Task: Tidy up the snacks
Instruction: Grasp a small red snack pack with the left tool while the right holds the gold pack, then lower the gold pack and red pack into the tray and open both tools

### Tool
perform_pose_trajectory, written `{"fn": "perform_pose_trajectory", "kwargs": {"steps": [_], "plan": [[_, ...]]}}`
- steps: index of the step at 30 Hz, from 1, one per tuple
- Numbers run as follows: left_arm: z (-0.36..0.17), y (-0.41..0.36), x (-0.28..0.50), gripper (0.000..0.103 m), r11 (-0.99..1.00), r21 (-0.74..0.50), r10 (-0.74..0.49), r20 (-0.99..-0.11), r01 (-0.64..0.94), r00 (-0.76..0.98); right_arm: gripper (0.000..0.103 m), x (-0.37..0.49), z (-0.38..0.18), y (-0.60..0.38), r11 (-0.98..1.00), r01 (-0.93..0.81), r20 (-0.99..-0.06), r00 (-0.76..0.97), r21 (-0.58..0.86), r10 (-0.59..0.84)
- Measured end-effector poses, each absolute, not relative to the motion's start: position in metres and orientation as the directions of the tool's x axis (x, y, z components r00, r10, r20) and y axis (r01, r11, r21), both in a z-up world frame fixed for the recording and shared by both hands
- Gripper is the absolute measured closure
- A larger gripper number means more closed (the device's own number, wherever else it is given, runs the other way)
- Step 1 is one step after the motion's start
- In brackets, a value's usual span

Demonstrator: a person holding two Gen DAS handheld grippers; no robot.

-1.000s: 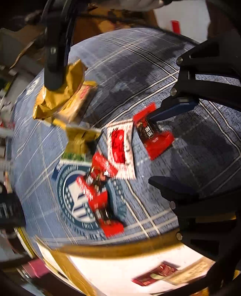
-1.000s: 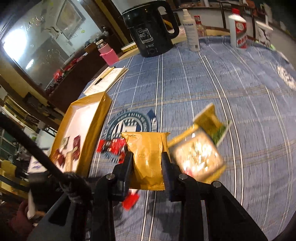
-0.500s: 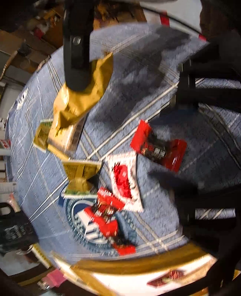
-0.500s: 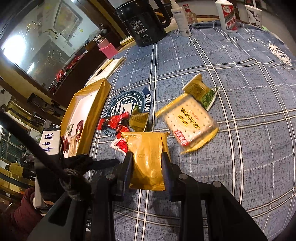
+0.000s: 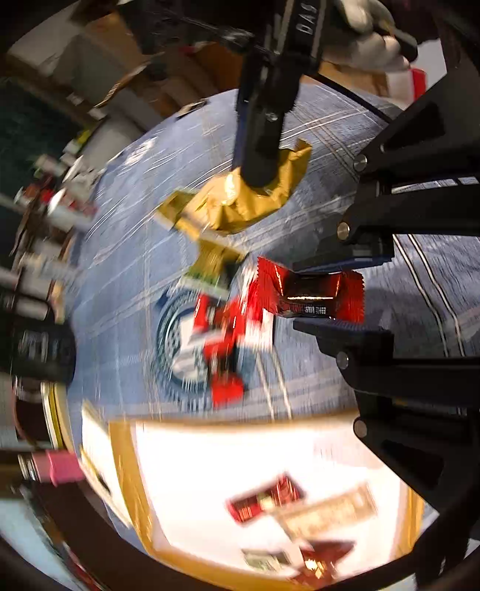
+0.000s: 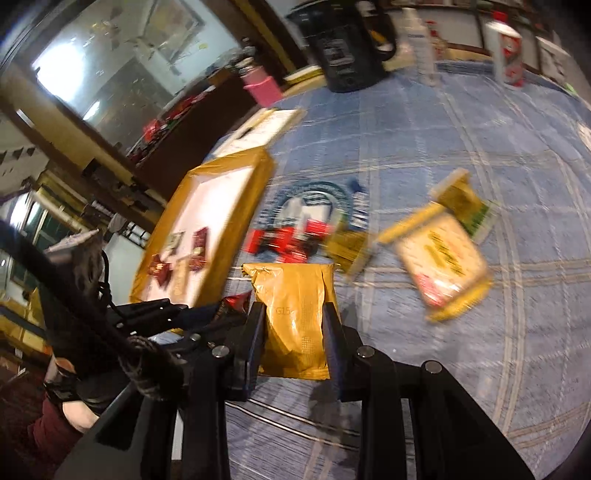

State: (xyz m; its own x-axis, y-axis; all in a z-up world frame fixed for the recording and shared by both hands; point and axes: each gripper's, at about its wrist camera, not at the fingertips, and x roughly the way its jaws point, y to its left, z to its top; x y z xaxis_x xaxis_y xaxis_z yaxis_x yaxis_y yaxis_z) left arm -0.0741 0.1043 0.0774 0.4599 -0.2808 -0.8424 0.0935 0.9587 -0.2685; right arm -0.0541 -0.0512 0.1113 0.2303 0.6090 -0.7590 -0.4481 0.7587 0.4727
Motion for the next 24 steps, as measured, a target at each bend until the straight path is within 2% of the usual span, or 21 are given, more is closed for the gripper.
{"fn": "perform_pose_trajectory", "kwargs": {"steps": [7, 11, 18, 24], "plan": [[0.089, 0.199, -0.074, 0.078, 0.975, -0.216, -0.162, -0.848, -0.051, 0.505, 0.073, -0.049, 0.129, 0.032, 0.674, -0.567, -0.728, 0.18, 0.473, 0.662], [0.076, 0.246, -0.051, 0.078, 0.979, -0.173, -0.096, -0.863, -0.112, 0.497, 0.073, -0.041, 0.127, 0.088, 0.647, -0.602, -0.726, 0.156, 0.468, 0.67], [0.051, 0.295, -0.016, 0.078, 0.975, -0.16, -0.076, -0.888, -0.151, 0.454, 0.073, -0.021, 0.093, 0.166, 0.678, -0.602, -0.778, 0.143, 0.422, 0.611], [0.033, 0.31, -0.001, 0.077, 0.974, -0.162, -0.083, -0.907, -0.159, 0.412, 0.073, -0.006, 0.071, 0.189, 0.714, -0.575, -0.806, 0.151, 0.4, 0.573]]}}
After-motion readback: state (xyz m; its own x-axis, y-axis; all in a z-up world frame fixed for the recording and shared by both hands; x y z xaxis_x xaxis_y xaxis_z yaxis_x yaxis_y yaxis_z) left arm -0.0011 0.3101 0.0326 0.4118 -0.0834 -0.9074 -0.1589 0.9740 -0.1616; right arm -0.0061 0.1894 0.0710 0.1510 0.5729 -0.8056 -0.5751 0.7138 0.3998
